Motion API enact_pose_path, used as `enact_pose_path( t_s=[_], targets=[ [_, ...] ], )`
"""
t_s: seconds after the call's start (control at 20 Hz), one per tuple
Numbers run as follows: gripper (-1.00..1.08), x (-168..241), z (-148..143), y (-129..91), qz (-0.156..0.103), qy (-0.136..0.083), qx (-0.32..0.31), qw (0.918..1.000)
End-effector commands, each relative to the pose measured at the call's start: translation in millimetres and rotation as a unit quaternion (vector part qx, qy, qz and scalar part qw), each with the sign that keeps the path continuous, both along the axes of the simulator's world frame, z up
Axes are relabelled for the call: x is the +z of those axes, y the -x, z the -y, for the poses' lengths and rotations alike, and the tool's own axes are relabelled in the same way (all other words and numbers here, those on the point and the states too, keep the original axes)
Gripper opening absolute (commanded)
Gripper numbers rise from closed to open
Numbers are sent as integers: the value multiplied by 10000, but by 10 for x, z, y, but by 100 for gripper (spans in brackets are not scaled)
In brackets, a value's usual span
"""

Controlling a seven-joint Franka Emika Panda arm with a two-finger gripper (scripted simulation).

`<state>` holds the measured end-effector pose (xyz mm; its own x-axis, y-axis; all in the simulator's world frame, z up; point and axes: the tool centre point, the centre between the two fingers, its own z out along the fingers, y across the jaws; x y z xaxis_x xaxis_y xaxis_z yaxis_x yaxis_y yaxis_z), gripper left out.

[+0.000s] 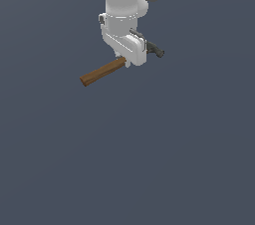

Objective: Pick up the object and move it to a goal position.

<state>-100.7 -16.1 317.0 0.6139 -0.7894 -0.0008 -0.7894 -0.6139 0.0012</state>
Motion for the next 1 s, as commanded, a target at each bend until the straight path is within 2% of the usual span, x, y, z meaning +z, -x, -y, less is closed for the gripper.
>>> enact_pose_path(
  t_s=[0.0, 0.45, 0.95],
  targets=[
    [-100, 269, 65, 9, 12, 0, 0, 10000],
    [-100, 925, 227, 10, 8, 0, 3, 10000],
    [-100, 1167, 283, -5, 7, -1, 10, 10000]
  ],
)
